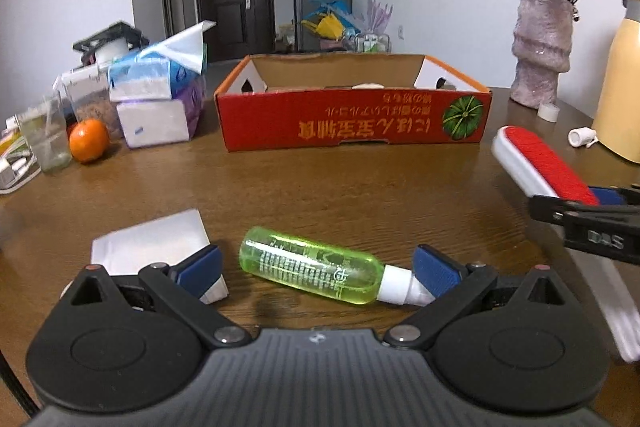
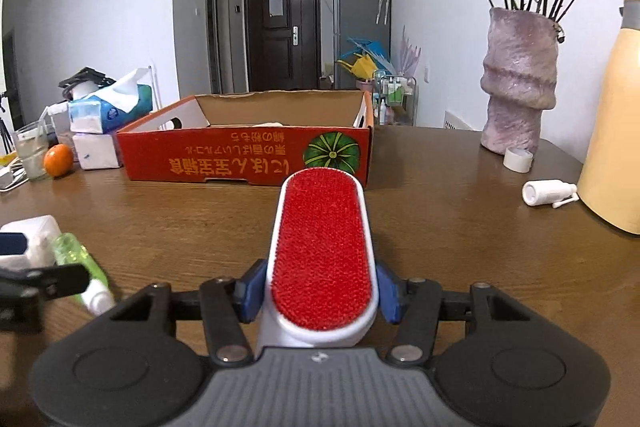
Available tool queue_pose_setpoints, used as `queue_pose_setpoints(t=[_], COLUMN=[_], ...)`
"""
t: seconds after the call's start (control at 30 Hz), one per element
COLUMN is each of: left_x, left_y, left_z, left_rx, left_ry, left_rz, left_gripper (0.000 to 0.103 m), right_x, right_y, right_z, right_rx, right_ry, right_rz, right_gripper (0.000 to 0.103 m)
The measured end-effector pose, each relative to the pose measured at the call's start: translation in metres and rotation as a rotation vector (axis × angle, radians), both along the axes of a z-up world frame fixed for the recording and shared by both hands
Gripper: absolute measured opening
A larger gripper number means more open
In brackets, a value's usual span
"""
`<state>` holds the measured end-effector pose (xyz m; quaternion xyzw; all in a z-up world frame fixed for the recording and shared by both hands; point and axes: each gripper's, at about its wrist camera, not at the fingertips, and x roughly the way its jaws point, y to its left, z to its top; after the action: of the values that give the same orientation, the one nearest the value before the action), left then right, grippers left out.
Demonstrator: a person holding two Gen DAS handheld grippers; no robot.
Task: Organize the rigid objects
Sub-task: 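Grasp the green spray bottle with the left tool while the right tool grasps the red lint brush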
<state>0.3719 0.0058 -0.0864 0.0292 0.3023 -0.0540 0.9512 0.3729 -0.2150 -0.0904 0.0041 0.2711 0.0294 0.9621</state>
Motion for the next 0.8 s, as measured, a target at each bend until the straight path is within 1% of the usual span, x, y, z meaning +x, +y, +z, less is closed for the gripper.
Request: queue_pose_setpoints(t=[0.17, 0.33, 0.43, 0.57, 0.6, 0.63, 0.67, 0.7, 0.73, 0.8], left_x=[0.007, 0.017, 0.018, 0.022, 0.023, 0.024, 0.026, 0.027, 0.029, 0.03], left_y=[0.001, -0.01, -0.017, -0.025, -0.026, -0.027, -0.028, -0.029, -0.029, -0.03], left_z=[-0.001, -0.003, -0.003, -0.005, -0.006, -0.006, -0.007, -0.008, -0.009, -0.01], left_rx=[-0.044, -0.047, -0.037, -0.03, -0.033, -0.031, -0.026, -0.021, -0.017, -0.021], left_ry=[0.008, 0.052, 0.053, 0.072, 0.079, 0.085, 0.092, 0.1, 0.108, 0.117], left_rz=[0.053, 0.128, 0.167, 0.213, 0.222, 0.236, 0.251, 0.262, 0.27, 0.277], left_gripper=[0.103, 0.103, 0.1, 0.089, 0.082, 0.079, 0.071, 0.066, 0.064, 0.055], right_x=[-0.014, -0.019, -0.021, -0.023, -0.024, -0.025, -0.026, -0.026, -0.027, -0.028], right_y=[-0.008, -0.018, -0.023, -0.027, -0.027, -0.028, -0.029, -0.029, -0.03, -0.031], right_z=[0.005, 0.004, 0.005, 0.006, 0.007, 0.007, 0.008, 0.008, 0.008, 0.009], right_rx=[-0.002, 0.003, 0.01, 0.022, 0.025, 0.027, 0.03, 0.032, 0.034, 0.038], right_ry=[-0.021, -0.018, -0.018, -0.023, -0.024, -0.027, -0.029, -0.031, -0.033, -0.036], right_rz=[-0.019, -0.053, -0.06, -0.058, -0.056, -0.055, -0.053, -0.051, -0.05, -0.048], right_gripper=[0.055, 0.055, 0.055, 0.055, 0.055, 0.055, 0.055, 0.055, 0.055, 0.055])
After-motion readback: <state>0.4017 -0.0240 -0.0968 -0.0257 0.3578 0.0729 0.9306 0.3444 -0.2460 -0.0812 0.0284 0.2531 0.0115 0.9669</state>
